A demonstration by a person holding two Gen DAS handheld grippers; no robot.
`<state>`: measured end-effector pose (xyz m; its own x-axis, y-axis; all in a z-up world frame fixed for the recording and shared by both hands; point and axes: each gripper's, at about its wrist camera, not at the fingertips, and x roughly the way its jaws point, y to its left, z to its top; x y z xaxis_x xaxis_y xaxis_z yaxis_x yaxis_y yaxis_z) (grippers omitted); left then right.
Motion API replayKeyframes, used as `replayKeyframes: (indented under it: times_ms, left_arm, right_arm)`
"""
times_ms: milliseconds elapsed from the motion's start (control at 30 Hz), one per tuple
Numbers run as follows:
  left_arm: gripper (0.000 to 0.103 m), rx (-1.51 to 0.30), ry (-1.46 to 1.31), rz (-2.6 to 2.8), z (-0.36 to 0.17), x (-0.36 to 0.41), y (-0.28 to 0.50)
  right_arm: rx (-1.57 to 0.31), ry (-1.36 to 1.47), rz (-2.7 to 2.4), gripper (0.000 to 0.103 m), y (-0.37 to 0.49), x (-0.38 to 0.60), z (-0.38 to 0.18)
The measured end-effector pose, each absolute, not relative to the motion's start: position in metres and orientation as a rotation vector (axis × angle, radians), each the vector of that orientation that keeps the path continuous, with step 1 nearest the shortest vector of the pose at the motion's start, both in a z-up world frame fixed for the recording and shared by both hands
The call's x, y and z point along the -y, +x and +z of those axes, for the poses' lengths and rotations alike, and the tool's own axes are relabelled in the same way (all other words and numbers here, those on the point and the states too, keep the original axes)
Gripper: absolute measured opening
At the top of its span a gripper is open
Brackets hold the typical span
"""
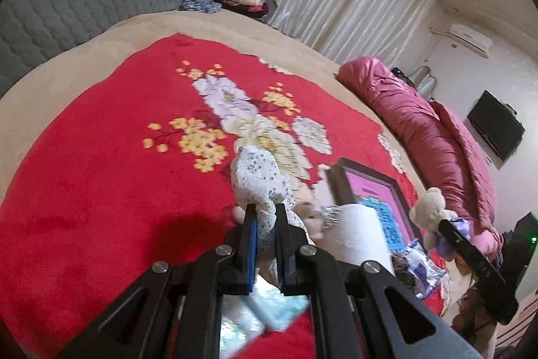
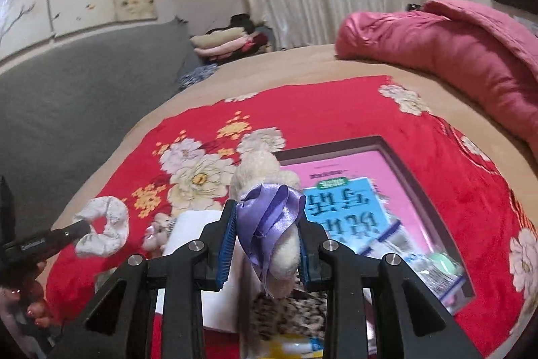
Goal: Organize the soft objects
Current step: 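Carry the scrunchie over the tray with the left tool while the right carries the bear there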
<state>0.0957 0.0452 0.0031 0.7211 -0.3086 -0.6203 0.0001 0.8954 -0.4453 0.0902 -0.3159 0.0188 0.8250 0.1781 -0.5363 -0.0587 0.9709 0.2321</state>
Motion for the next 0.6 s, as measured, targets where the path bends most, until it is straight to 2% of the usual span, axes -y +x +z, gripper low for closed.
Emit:
replayKeyframes:
  times_ms: [600]
  left_arm:
    - [0.009,-0.752,-0.300,-0.392,0.042,0.084,0.088]
  right_arm:
    - [-0.540,0.298,-0.060,0.032,0.069,0.377,0.011]
